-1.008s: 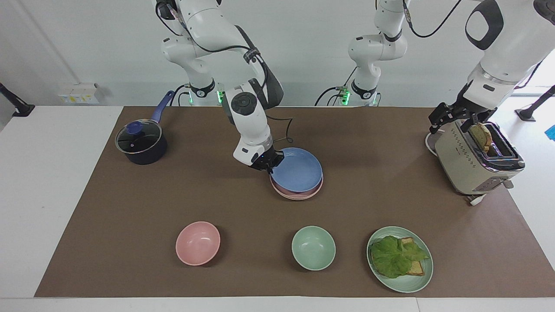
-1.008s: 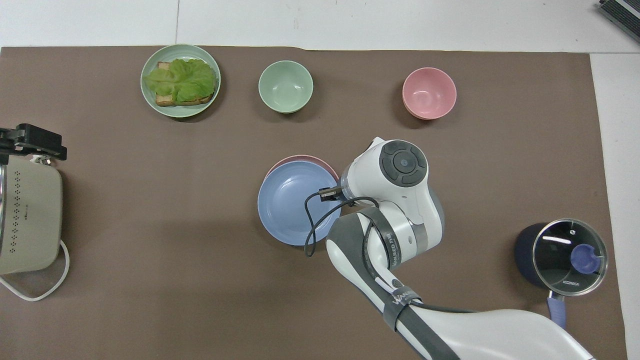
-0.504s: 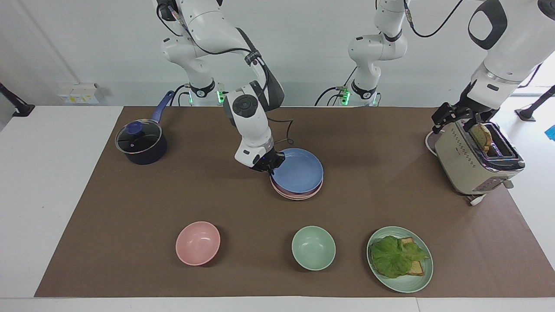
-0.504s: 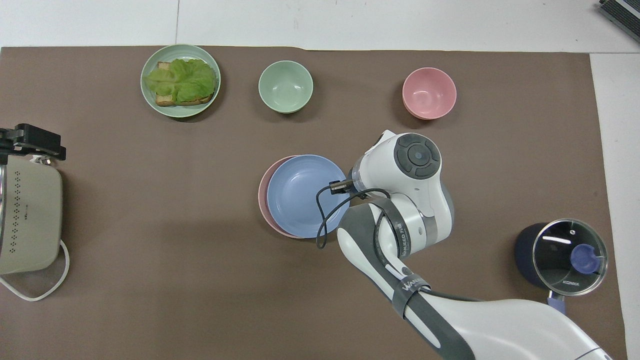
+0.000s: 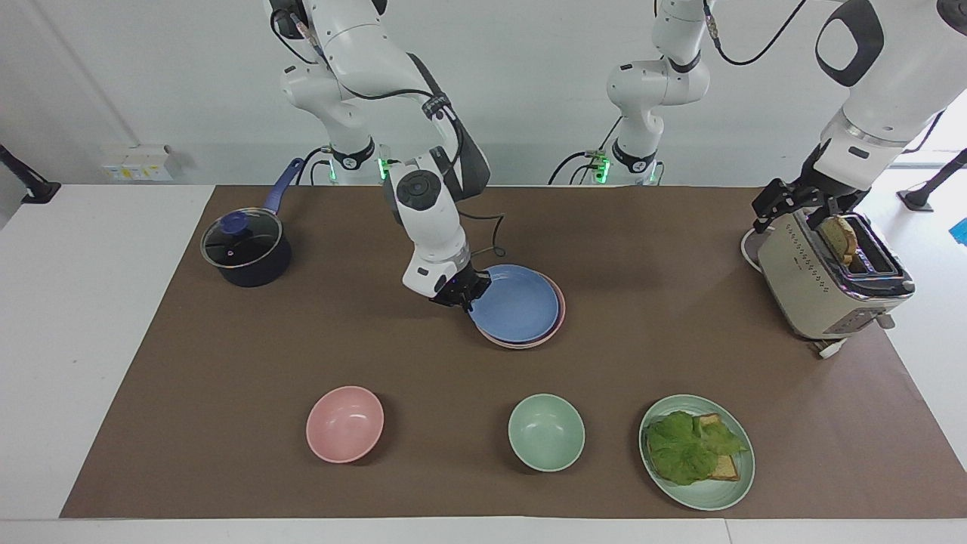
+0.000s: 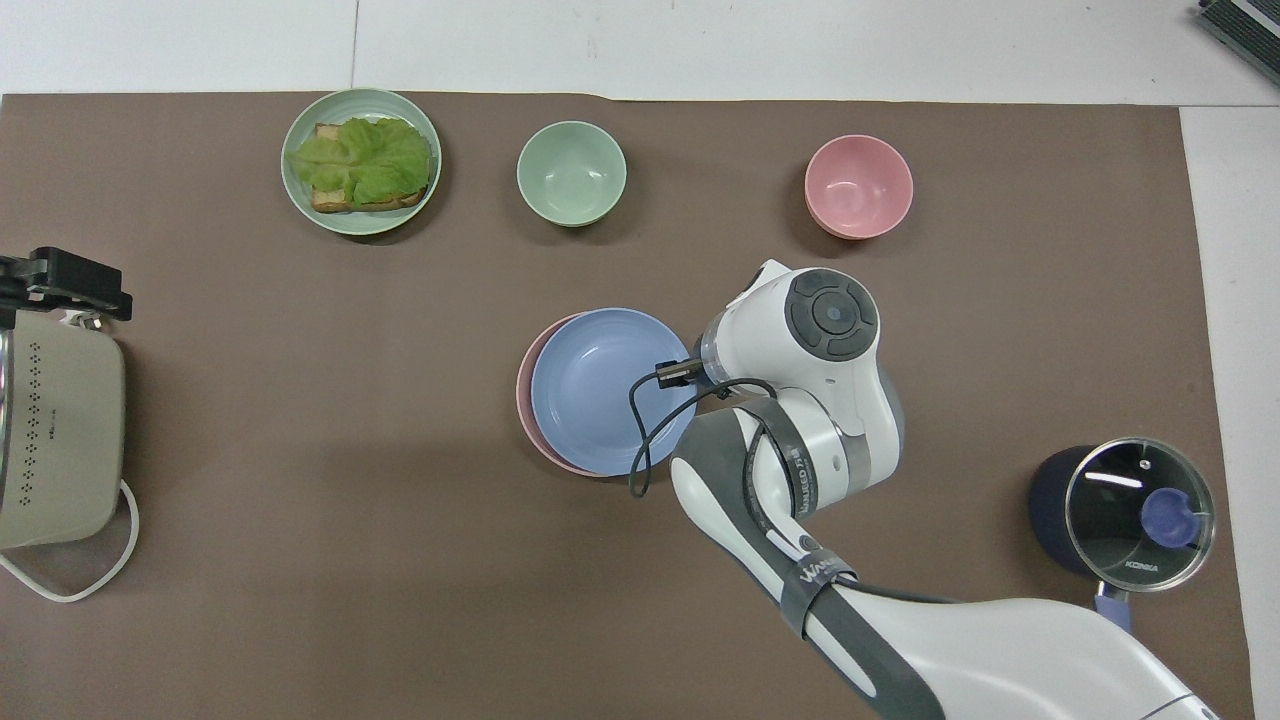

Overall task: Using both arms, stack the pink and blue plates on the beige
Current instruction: 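Open the right gripper and withdraw it toward the pot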

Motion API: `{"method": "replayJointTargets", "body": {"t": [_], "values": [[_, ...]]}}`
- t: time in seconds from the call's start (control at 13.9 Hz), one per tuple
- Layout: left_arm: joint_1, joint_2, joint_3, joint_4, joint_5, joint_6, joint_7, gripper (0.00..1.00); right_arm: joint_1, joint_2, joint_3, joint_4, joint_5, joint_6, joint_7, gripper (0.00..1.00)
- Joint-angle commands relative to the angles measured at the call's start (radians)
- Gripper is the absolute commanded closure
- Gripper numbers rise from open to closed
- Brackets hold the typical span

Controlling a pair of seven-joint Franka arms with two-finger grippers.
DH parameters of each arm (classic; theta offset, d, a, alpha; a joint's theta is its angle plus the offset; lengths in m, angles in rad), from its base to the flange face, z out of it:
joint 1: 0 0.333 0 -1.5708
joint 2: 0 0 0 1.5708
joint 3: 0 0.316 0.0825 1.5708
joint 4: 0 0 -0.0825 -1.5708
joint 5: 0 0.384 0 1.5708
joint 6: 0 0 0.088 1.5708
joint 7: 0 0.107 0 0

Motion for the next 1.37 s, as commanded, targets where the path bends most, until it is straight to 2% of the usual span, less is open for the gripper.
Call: {"method": "replayJointTargets", "body": {"t": [0.0,0.14,0.22,0.29,0.36,0.43,0.58,0.86,1.15,1.3], "values": [[-0.008,-0.015,0.006,-0.005,0.016,-0.013,-0.007,0.00,-0.003,-0.004,0.007,-0.015,0.033,0.010,-0.013,1.00],[-0.008,-0.015,0.006,-0.005,0.016,-0.013,-0.007,0.00,-0.003,0.003,0.007,-0.014,0.037,0.022,-0.011,0.99],[-0.008,-0.015,0.006,-0.005,0.016,-0.013,-0.007,0.00,-0.002,0.004,0.007,-0.014,0.054,0.028,-0.011,0.77],[-0.008,-0.015,0.006,-0.005,0.016,-0.013,-0.007,0.00,-0.002,0.004,0.007,-0.014,0.066,0.027,-0.011,0.48],[-0.008,-0.015,0.006,-0.005,0.016,-0.013,-0.007,0.00,-0.002,0.004,0.007,-0.014,0.068,0.027,-0.002,0.06],[-0.008,-0.015,0.006,-0.005,0.016,-0.013,-0.007,0.00,0.000,0.004,0.007,-0.007,0.066,0.025,0.013,0.00],[-0.008,-0.015,0.006,-0.005,0.016,-0.013,-0.007,0.00,-0.008,-0.005,0.002,0.011,0.063,0.013,0.015,0.00],[-0.008,-0.015,0.006,-0.005,0.016,-0.013,-0.007,0.00,-0.109,-0.105,-0.012,0.016,0.025,-0.042,0.013,0.00],[-0.008,-0.015,0.006,-0.005,0.016,-0.013,-0.007,0.00,-0.234,-0.155,-0.012,0.069,-0.159,-0.157,0.015,0.00],[-0.008,-0.015,0.006,-0.005,0.016,-0.013,-0.007,0.00,-0.244,-0.165,-0.018,0.106,-0.191,-0.240,0.030,0.00]]}}
